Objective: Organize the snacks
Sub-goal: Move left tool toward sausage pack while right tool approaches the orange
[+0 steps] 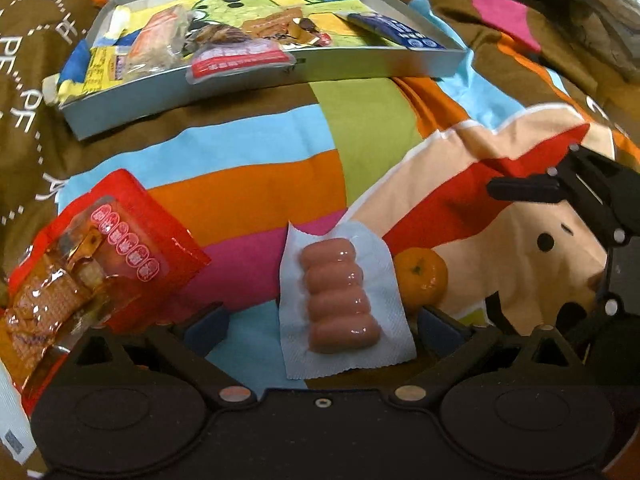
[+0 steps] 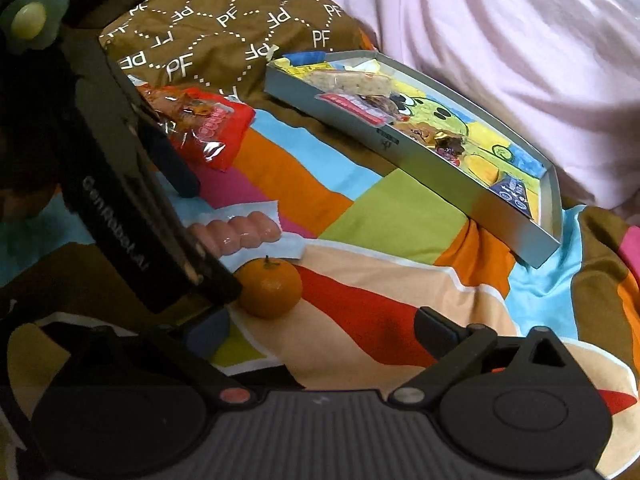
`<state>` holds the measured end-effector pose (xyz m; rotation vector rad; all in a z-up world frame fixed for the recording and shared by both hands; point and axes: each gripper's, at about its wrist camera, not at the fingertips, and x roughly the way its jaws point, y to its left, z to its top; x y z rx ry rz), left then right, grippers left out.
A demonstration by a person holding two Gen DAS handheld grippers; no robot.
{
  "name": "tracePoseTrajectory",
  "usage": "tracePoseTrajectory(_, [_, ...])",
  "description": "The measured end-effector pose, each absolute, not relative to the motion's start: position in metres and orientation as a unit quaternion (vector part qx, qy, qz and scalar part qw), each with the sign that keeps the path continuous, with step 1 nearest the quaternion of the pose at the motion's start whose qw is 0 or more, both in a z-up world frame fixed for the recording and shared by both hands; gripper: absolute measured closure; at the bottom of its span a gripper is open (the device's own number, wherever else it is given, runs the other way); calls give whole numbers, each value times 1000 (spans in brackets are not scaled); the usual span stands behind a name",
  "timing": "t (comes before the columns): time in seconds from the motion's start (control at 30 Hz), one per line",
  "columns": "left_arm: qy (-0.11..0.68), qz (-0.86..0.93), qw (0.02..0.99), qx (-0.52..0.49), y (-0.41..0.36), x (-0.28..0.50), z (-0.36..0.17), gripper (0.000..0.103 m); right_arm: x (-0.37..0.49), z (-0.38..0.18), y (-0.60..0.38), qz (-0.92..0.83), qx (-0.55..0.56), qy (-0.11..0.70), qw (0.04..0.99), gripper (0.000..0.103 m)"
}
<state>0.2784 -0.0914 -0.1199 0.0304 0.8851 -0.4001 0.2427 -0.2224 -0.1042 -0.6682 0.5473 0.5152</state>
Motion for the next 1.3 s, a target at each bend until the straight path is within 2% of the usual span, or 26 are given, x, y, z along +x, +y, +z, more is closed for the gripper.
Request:
tracePoseTrajectory(0.23, [430,-187,883,21,-90,283,-118,6,243,-105,-223,250,-318,254,879,13])
tracePoseTrajectory(0.3, [426,-170,888,32,-93,283,-118,12,243,-105,-222,251,-318,253,879,15])
tracePoseTrajectory(0.47, [412,-149,897,57,-100,278,-120,16,243,-106,-220,255,-318,253,878,19])
tracePoseTrajectory(0.7, [412,-138,898,71,-95,281,-116,35,239,-105,-217,278,-312,246,875,28])
tracePoseTrajectory(0.87, [407,-138,899,84,-98,279,-116,36,239,-106,-215,294,-310,248,869,44])
tracePoseTrajectory(1.13, [403,-140,899,99,-101,279,-118,35,241,-108,-211,297,-307,259,866,51])
tracePoseTrajectory(1.3, [400,-140,900,99,-100,278,-118,35,241,-108,-209,306,-307,263,862,61])
